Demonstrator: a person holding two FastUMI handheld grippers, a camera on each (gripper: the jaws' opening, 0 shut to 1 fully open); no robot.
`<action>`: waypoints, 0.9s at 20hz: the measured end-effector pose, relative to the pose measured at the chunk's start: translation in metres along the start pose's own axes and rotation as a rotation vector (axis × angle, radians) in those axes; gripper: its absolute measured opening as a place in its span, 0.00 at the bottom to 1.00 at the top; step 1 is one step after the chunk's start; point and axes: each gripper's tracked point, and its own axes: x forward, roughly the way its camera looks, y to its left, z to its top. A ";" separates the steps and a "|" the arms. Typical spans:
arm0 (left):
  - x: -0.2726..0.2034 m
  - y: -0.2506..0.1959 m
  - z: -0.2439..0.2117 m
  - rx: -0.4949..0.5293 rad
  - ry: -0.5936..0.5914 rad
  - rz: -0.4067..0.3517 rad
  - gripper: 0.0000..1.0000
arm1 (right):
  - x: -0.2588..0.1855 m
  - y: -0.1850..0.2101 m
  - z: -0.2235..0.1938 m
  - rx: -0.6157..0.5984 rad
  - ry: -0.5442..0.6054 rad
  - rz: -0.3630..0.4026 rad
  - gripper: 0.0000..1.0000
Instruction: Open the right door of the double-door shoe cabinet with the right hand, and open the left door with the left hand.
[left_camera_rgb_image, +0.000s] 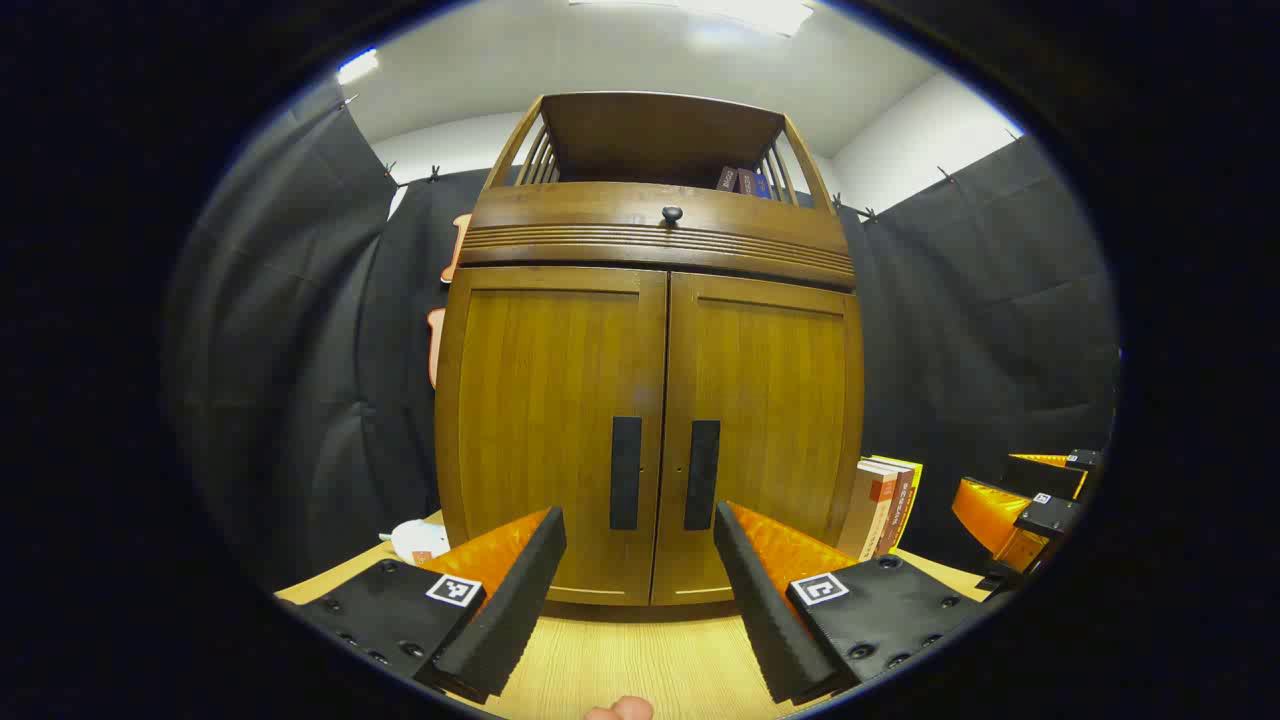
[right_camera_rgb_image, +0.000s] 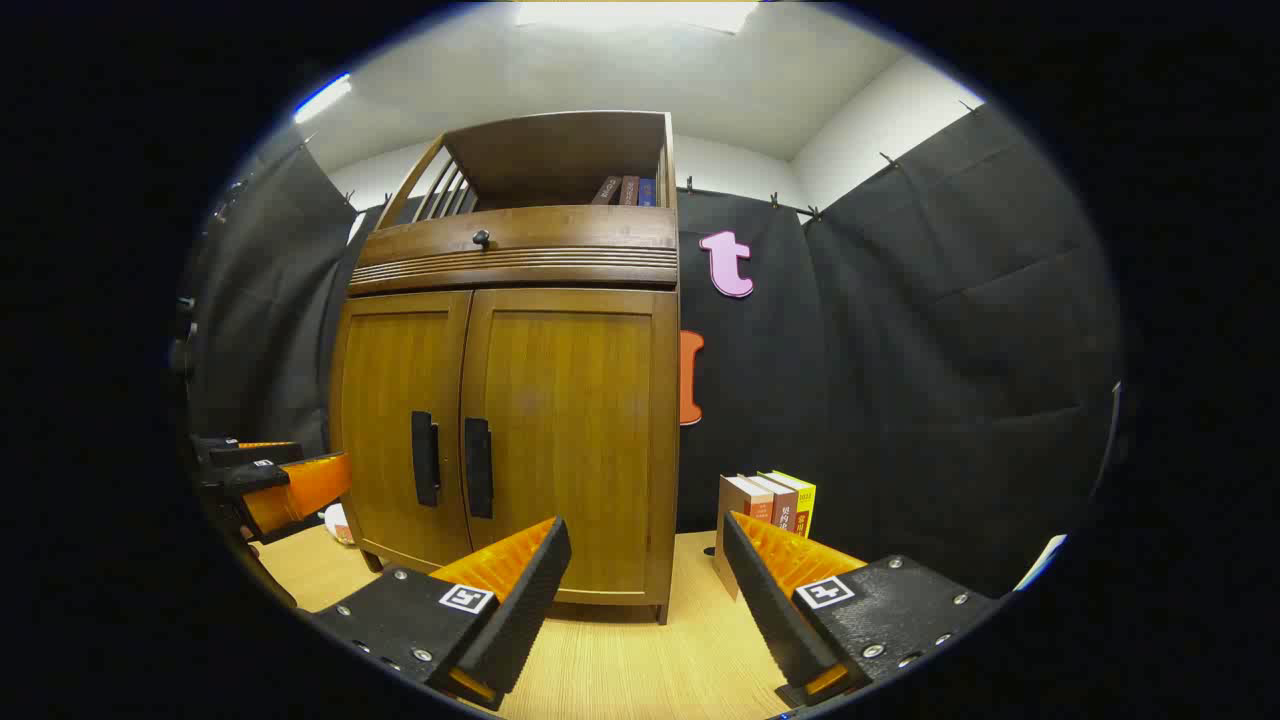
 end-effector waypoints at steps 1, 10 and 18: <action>0.001 0.001 0.000 0.000 0.000 0.000 0.94 | 0.001 0.000 0.000 0.000 0.000 0.000 0.98; 0.005 0.006 -0.006 -0.011 0.014 0.011 0.94 | 0.005 -0.002 -0.004 0.006 0.021 0.000 0.94; 0.006 0.010 -0.009 -0.007 0.023 0.018 0.94 | 0.006 0.002 0.001 0.002 0.010 0.002 0.90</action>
